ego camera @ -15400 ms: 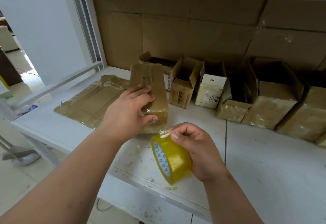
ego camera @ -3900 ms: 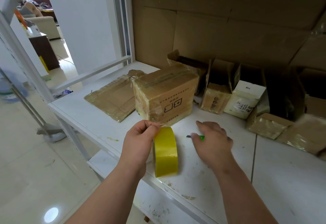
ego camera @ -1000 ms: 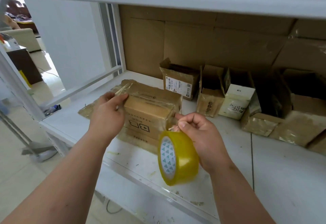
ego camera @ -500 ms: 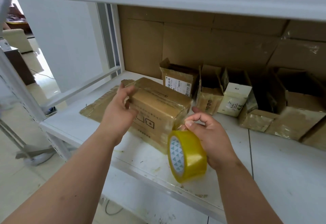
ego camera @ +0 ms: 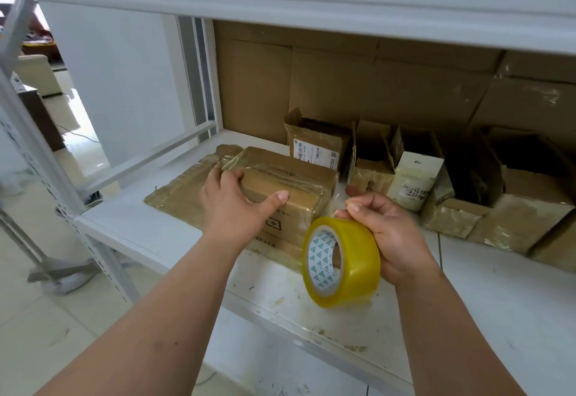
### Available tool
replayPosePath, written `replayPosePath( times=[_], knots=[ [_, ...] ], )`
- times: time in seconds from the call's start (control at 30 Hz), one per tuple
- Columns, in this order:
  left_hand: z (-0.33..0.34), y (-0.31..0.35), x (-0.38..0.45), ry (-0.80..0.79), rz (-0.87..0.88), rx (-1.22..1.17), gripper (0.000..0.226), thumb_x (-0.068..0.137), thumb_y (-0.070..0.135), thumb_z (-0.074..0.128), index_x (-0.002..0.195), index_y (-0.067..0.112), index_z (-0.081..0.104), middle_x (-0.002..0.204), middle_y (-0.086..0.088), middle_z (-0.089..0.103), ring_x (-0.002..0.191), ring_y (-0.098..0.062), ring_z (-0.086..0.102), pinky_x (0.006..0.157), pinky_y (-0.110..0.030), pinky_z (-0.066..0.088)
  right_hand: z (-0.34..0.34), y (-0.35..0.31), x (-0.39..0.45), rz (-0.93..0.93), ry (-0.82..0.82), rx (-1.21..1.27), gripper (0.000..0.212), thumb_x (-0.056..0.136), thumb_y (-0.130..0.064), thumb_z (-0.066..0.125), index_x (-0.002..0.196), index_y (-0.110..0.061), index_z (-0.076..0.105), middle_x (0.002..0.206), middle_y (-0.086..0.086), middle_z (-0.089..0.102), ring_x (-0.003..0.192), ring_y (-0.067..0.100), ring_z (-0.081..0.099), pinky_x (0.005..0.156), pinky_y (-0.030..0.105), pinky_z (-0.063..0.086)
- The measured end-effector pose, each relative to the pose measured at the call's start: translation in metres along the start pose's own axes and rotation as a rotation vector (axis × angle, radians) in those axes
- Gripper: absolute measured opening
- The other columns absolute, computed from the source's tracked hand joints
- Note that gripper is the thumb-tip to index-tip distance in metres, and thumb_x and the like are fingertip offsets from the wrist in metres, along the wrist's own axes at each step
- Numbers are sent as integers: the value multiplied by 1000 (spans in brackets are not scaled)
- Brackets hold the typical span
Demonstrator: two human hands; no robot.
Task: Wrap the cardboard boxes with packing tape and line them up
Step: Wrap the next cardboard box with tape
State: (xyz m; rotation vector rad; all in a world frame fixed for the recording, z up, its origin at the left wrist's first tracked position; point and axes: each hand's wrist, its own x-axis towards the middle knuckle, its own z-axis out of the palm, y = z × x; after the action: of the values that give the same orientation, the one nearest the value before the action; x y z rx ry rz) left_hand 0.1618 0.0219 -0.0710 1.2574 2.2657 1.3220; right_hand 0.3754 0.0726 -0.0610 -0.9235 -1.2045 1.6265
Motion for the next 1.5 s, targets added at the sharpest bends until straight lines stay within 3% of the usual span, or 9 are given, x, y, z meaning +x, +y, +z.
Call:
replayPosePath(
  times=[0.17,0.4,0.53,0.63,0.73,1.03,1.33,1.43,1.5],
  knots=[
    [6,-4,-3,-23,-19,-72,76,78,54,75,141,24,44,166,5,6,152,-11,3,117,-44,27,-5,-8,5,0,13,29,12,92,0,59,84,-9,60,73,8,72,74,20,69,85,44,56],
    [8,5,-4,-69,1,21,57,86,43,68,136,23,48,166,3,7,153,-25,-4,121,-52,18,-4,-17,19,41,-77,-42,14,92,-1,60,85,-13,61,82,5,76,79,9,73,83,38,54],
    [15,8,-18,-4,24,176,80,86,70,52,151,28,34,164,6,2,149,-26,-1,119,-52,17,-3,-19,23,78,-148,-139,15,92,-2,61,80,-12,60,89,10,74,85,15,72,81,39,56],
    [24,8,-30,-98,-18,-25,122,63,90,54,158,25,15,159,15,-2,150,-20,2,121,-49,19,1,-15,15,102,-198,-184,13,92,-2,61,82,-8,58,79,11,74,74,18,72,70,35,58],
    [25,2,-35,-135,1,-142,134,48,92,61,157,28,17,156,27,-2,151,-18,5,120,-52,24,-4,-12,7,77,-191,-187,12,93,-2,61,83,-8,59,83,14,75,80,21,72,76,38,58],
    [-13,8,-26,-339,60,-440,53,62,48,87,112,40,71,152,23,37,129,1,47,110,-37,42,-21,-7,-16,57,-271,-95,7,93,2,56,86,1,57,108,9,74,87,22,73,76,36,61],
    [-6,18,-51,-243,78,-377,44,100,40,47,144,40,46,154,31,24,137,13,24,101,-9,26,-23,-30,-25,-91,-321,-94,12,74,-12,64,82,-2,64,79,9,71,76,18,68,70,28,58],
    [-11,34,-56,-148,150,-376,37,100,51,45,132,40,58,148,24,41,135,8,33,105,-19,30,-19,-35,-30,-146,-335,-177,9,75,-16,66,79,-8,68,81,10,72,78,21,67,71,30,58],
    [-19,48,-61,-152,206,-369,43,91,65,48,115,36,68,130,23,56,120,12,47,93,-15,37,-16,-36,-34,-166,-356,-212,8,76,-18,67,80,-11,69,82,13,71,79,24,68,72,35,57]
  ],
)
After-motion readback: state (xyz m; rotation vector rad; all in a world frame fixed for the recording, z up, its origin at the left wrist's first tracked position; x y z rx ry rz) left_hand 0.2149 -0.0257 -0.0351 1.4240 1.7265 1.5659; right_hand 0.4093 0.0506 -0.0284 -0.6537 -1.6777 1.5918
